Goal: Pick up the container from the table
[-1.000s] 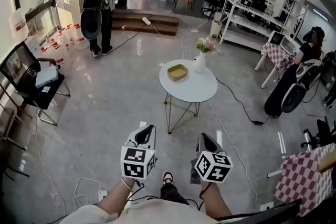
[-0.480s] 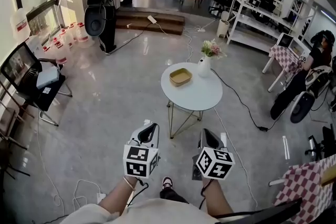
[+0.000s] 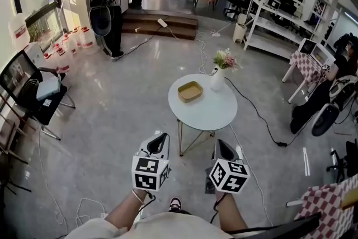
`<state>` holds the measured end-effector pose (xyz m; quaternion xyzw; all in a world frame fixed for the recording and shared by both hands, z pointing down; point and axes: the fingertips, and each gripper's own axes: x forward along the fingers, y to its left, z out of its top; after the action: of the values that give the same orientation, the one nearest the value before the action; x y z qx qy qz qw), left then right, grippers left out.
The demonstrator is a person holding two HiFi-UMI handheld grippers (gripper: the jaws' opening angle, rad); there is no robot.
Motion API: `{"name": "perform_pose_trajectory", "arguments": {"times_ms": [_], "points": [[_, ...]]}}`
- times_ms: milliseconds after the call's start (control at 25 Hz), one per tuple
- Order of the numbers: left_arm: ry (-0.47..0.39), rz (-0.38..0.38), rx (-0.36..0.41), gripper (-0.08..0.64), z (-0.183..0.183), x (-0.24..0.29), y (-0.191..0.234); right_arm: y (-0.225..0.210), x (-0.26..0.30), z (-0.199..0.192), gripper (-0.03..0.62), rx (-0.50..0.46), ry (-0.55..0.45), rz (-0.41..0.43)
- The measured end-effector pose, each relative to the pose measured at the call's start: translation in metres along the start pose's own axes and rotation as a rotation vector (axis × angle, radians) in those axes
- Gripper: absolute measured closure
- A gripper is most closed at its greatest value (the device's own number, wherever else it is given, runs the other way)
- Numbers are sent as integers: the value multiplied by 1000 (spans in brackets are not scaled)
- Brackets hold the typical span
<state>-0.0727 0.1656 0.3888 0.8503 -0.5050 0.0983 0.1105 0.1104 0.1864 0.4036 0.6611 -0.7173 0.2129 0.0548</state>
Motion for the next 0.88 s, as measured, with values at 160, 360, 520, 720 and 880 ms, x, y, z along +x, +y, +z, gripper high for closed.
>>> {"name": "perform_pose_trajectory", "arguments": {"times_ms": [160, 360, 520, 720, 880], "points": [[-2, 7, 2, 543, 9, 22, 3, -10, 17, 9, 568, 5, 1, 2], [-4, 11, -5, 543, 16, 49, 1, -27, 39, 19, 568, 8, 9, 13], [1, 15, -6, 542, 20, 69, 0, -38, 56, 29, 568, 9, 7, 24], [7, 17, -1, 543, 22, 88, -2, -51, 71, 34, 568, 11, 12, 28], [13, 28, -2, 543, 20, 96, -4, -60, 77, 34, 568, 10, 20, 34]]}}
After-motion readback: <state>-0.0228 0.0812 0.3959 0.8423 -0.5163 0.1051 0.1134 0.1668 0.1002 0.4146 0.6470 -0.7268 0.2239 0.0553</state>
